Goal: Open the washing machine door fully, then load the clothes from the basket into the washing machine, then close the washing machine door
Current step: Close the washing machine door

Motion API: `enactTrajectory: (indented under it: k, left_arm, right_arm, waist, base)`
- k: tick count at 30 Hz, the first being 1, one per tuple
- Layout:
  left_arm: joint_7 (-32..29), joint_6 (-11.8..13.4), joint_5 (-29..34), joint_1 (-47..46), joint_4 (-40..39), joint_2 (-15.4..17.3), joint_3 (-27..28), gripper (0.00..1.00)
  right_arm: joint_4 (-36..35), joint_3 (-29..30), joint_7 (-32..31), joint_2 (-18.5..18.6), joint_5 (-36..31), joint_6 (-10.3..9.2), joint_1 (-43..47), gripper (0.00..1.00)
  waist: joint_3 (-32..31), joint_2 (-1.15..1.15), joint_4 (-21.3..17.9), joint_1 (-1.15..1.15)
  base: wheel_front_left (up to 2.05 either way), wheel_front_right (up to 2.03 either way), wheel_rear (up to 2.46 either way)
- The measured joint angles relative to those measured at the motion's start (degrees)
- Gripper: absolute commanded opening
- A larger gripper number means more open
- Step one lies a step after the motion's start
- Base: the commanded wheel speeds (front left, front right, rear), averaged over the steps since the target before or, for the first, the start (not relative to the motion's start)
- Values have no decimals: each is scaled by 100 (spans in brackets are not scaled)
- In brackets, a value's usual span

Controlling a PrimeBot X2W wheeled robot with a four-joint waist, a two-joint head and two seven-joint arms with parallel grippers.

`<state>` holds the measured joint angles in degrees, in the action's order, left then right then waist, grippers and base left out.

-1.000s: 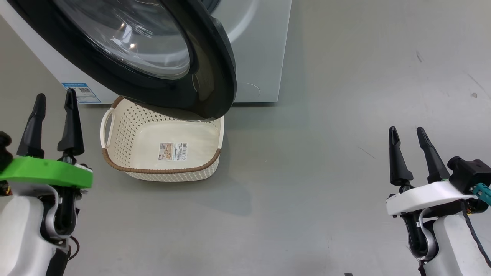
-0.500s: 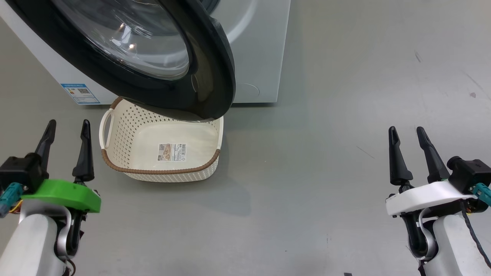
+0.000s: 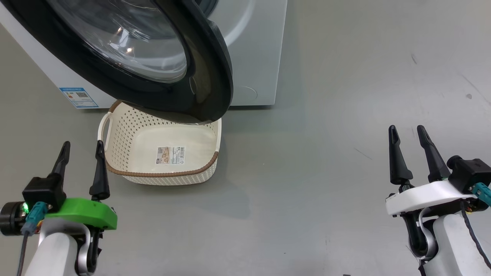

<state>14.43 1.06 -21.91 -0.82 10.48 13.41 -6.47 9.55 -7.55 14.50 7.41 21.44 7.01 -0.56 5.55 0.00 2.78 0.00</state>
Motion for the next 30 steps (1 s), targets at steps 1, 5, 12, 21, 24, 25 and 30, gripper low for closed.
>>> enactTrajectory:
  k: [1, 5, 12, 21, 24, 25, 30]
  left_arm:
    - [0, 1, 42, 38, -8, -24, 1, 100]
    - [0, 8, 181, 264, -24, -101, 16, 100]
    - [1, 57, 320, 336, -175, -211, 96, 100]
    - [0, 38, 357, 453, -192, -356, 168, 100]
    - [0, -3, 413, 472, -196, -372, 241, 100]
    - [0, -4, 438, 480, -196, -372, 255, 100]
    - [0, -56, 485, 506, -198, -455, 274, 100]
  right_arm:
    - [0, -1, 0, 0, 0, 0, 0, 100]
    - [4, -13, 0, 1, -5, 0, 1, 100]
    - [11, -14, 0, 3, -56, 0, 5, 100]
    - [38, -15, 0, 9, -136, 0, 107, 100]
    - [58, -18, 0, 15, -154, 0, 141, 100]
    - [58, -16, 0, 15, -162, 0, 141, 100]
    - [59, -16, 0, 7, -191, 0, 141, 100]
  waist:
    - [-16, 0, -3, 0]
    - [-76, 0, -24, 0]
    - [-153, 0, -42, 0]
    - [-265, 0, -37, 0]
    - [-310, 0, -26, 0]
    - [-318, 0, -25, 0]
    - [-353, 0, -20, 0]
  base:
    - [0, 0, 0]
    - [0, 0, 0]
    - [0, 0, 0]
    - [0, 0, 0]
    - [0, 0, 0]
    - [0, 0, 0]
    - [0, 0, 0]
